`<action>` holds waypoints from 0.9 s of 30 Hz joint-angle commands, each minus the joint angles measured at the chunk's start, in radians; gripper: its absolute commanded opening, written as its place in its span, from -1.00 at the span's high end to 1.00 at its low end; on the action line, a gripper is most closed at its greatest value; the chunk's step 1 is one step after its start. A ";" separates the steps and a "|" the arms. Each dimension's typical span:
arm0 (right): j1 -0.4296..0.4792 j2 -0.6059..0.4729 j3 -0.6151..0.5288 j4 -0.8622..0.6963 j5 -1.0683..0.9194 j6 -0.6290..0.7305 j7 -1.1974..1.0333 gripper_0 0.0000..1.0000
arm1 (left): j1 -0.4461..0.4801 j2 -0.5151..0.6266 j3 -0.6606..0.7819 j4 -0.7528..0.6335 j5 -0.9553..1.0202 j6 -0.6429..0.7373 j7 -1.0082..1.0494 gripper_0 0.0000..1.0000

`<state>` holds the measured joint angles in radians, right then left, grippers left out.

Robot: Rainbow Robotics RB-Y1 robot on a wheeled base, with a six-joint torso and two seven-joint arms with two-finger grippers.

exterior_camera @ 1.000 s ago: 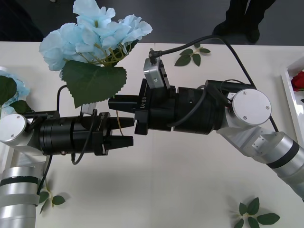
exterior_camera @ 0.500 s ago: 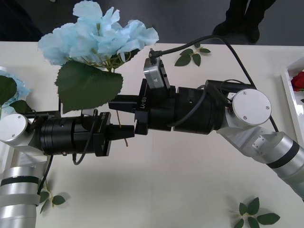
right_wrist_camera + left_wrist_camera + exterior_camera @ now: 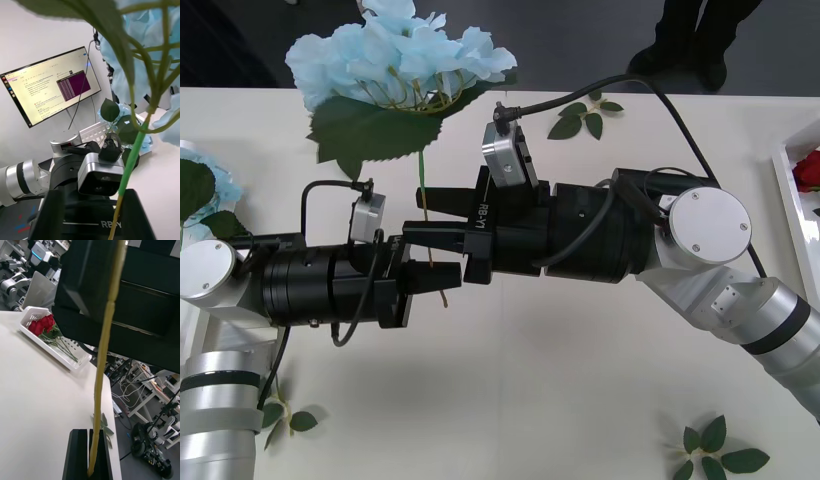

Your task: Put the red flowers into the right box and the blue flowers into the left box

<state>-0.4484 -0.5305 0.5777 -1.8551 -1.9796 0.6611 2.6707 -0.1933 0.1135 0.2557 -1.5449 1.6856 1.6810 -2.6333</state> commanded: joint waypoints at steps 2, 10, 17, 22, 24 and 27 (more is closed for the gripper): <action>-0.018 -0.017 -0.002 -0.026 0.002 0.003 0.015 -1.00 | -0.025 -0.001 0.043 -0.014 0.017 -0.007 -0.048 1.00; -0.018 -0.017 -0.002 -0.026 0.002 0.003 0.015 -1.00 | -0.008 0.051 0.059 -0.014 0.091 -0.075 -0.037 1.00; 0.010 -0.011 0.010 -0.016 -0.015 -0.002 0.017 -1.00 | 0.089 0.124 0.045 -0.110 0.183 -0.325 0.035 1.00; -0.001 -0.052 -0.012 -0.021 -0.050 0.003 0.015 -1.00 | 0.181 0.215 0.027 -0.265 0.154 -0.521 0.234 1.00; -0.006 -0.068 -0.050 -0.019 -0.050 0.044 0.009 -1.00 | 0.218 0.245 0.031 -0.323 0.128 -0.590 0.320 1.00; -0.006 -0.085 -0.119 -0.009 -0.047 0.140 -0.005 -1.00 | 0.265 0.265 0.054 -0.386 0.100 -0.661 0.420 1.00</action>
<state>-0.4377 -0.5858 0.5292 -1.8516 -2.0233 0.7555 2.6706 0.0349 0.3574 0.2778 -1.8602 1.7980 1.0588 -2.2720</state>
